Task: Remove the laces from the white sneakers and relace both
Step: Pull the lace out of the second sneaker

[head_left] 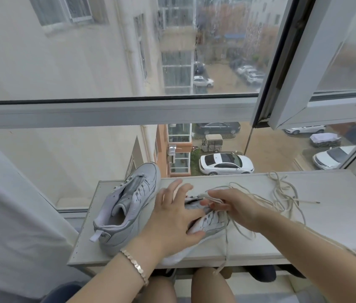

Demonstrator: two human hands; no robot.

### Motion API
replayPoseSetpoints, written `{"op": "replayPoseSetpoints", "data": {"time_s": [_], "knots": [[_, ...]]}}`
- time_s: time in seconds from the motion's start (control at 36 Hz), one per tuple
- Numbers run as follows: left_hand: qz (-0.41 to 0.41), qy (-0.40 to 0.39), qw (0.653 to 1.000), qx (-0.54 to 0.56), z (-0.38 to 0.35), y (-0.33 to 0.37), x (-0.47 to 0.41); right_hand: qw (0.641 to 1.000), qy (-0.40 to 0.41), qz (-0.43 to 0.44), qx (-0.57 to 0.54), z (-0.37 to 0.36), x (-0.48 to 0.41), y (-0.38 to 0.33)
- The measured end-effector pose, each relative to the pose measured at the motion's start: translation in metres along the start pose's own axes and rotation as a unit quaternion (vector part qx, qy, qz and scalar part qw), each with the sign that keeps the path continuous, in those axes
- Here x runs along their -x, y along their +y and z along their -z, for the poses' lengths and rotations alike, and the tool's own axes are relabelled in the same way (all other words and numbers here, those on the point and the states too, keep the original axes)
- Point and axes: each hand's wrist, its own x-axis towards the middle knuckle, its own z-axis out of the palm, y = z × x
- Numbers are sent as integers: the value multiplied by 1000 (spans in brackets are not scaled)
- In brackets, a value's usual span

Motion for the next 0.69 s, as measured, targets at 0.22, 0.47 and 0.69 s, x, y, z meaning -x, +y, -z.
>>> {"op": "replayPoseSetpoints", "data": {"time_s": [0.22,0.47,0.69], "knots": [[84,-91,988,94,-6,-10,3,997,-18,-23,-71,7,-7,-12],[148,-105,981,69,-17,1,0,989,115,-86,-34,55,9,-57],[184,-95,975,75,-19,4,2,889,391,47,235,83,26,-75]]}}
